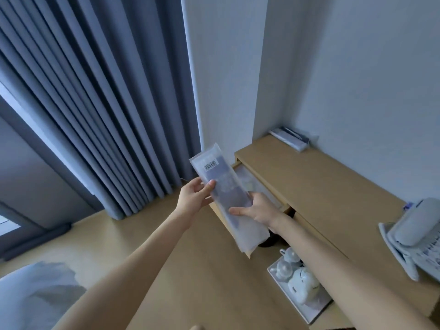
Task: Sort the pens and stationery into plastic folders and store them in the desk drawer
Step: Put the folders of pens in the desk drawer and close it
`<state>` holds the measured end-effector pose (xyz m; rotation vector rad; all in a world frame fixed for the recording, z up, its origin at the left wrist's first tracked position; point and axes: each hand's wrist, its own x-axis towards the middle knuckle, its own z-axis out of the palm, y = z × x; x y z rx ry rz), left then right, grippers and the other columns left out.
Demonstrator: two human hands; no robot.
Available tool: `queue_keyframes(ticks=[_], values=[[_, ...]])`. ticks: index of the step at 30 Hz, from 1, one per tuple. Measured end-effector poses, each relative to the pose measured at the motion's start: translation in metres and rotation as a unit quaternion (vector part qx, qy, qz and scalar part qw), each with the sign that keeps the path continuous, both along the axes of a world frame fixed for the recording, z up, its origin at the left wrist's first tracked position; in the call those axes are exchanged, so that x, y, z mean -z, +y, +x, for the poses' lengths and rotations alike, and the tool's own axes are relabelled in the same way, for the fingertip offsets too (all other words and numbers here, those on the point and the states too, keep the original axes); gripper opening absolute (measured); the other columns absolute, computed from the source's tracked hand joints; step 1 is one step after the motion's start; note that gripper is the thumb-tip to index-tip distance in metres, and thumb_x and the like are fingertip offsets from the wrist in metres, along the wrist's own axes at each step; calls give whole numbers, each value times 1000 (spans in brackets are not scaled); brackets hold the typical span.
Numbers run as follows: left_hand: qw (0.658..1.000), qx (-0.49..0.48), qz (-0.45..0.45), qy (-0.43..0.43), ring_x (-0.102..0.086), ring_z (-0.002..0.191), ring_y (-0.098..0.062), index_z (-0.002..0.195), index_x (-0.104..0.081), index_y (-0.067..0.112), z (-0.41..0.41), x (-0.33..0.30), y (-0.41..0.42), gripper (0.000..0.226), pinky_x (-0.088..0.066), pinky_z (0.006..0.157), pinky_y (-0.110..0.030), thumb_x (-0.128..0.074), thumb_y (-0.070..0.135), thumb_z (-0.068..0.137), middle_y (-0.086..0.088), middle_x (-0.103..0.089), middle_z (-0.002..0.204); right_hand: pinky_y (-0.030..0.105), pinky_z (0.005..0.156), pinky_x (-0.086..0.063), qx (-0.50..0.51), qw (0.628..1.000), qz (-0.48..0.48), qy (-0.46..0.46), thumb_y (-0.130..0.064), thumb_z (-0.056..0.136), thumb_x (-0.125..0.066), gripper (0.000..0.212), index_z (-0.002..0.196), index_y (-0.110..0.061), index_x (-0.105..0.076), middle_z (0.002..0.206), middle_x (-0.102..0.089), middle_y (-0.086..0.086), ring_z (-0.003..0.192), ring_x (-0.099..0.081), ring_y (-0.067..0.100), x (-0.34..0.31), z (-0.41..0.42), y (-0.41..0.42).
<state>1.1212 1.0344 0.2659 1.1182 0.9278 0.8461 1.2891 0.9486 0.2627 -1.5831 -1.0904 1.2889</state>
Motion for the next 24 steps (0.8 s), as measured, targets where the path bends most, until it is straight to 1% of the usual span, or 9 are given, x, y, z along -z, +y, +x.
queue_keyframes(ticks=[4,8,12,15,16,18,21,22,24], values=[[998,54,-4,34,-70,90,-20,99,-66,9,31,15,73,13,-56,77,-28,-62,18,90,-4,-73,95,33,85,-54,48,998,-17,-32,-22,72,-81,40,108,-14,-65,100,-72,-2,94,-68,17,14,24,55],[987,151,-6,55,-63,86,-26,94,-63,4,75,26,144,15,-54,86,-40,-63,19,90,-8,-67,87,39,87,-54,120,987,-29,-103,-28,69,-83,40,103,-15,-67,99,-72,-1,92,-68,16,23,53,100],[962,264,-9,64,-63,89,-26,85,-62,6,108,27,199,9,-50,91,-44,-66,15,87,-11,-67,89,42,88,-52,196,965,-60,-164,-35,67,-83,42,101,-18,-66,101,-71,-1,94,-66,15,19,71,126],[946,314,25,75,-68,89,-24,92,-60,9,124,27,236,16,-57,83,-36,-71,13,82,-3,-71,90,23,72,-48,212,954,-91,-193,-31,75,-78,28,96,-25,-60,96,-66,-9,87,-62,7,10,72,131],[940,330,37,75,-68,86,-20,101,-57,11,129,28,248,25,-58,78,-30,-72,12,81,0,-71,89,16,65,-42,220,948,-100,-208,-30,77,-76,26,94,-27,-57,90,-62,-13,80,-58,1,10,71,132],[923,362,85,94,-66,85,-14,123,-42,19,136,30,264,52,-55,73,-21,-73,12,82,3,-63,99,13,56,-33,234,927,-125,-265,-32,78,-75,24,87,-27,-53,79,-53,-18,70,-48,-3,16,69,130],[862,409,268,134,-53,105,-10,136,-33,19,144,48,277,72,-45,86,-20,-76,17,78,4,-47,122,25,60,-31,231,895,-178,-337,-36,79,-72,33,94,-10,-58,87,-58,-1,80,-54,17,32,62,124],[821,423,353,145,-48,110,-10,137,-35,18,146,55,279,71,-41,91,-22,-76,19,79,2,-43,128,28,61,-31,222,887,-195,-355,-37,80,-71,35,95,-9,-57,87,-58,1,82,-54,20,37,60,122],[703,458,522,150,-45,119,-17,136,-42,16,149,68,282,67,-39,100,-33,-76,21,78,-3,-45,134,29,62,-31,189,869,-227,-398,-38,83,-67,32,98,-12,-55,86,-54,-3,81,-52,18,44,56,119]])
